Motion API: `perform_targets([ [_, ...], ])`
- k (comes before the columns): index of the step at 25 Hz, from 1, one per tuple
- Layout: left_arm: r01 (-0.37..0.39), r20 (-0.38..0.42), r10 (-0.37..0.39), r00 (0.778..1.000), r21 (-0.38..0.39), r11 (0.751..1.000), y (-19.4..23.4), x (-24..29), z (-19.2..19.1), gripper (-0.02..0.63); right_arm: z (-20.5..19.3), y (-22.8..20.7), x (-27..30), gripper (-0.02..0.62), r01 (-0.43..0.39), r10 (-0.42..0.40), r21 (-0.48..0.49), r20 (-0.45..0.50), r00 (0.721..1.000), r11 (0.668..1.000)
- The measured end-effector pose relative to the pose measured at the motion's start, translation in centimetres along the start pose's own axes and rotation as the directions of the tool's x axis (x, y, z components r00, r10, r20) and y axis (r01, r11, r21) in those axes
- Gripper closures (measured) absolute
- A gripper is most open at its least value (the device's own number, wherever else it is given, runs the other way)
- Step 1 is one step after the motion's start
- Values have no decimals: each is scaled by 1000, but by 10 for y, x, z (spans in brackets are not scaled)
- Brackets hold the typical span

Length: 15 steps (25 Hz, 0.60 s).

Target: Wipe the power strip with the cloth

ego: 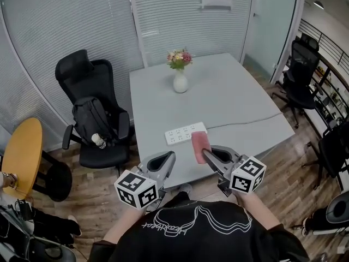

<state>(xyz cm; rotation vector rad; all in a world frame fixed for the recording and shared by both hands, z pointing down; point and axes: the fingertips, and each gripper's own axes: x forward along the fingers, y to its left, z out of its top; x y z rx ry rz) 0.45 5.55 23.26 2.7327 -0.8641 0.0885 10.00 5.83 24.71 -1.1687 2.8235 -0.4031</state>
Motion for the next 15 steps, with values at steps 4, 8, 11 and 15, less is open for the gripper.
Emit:
perform_targets([
  [4, 0, 2, 0, 1000, 9, 1000, -3, -1, 5, 594, 5, 4, 0, 561, -7, 8, -10, 7, 1000, 1000],
  [8, -12, -4, 12, 1000, 3, 1000, -2, 0, 6, 594, 7, 4, -1, 561, -15, 15, -14, 11, 1000, 1000],
  [11, -17, -10, 17, 1000, 5, 1000, -4, 0, 5, 594, 7, 4, -2, 561, -20, 20, -9, 13, 1000, 1000],
  [15, -19, -16, 20, 1000, 8, 1000, -6, 1, 3, 594, 8, 4, -3, 561, -25, 25, -6, 12, 1000, 1000],
])
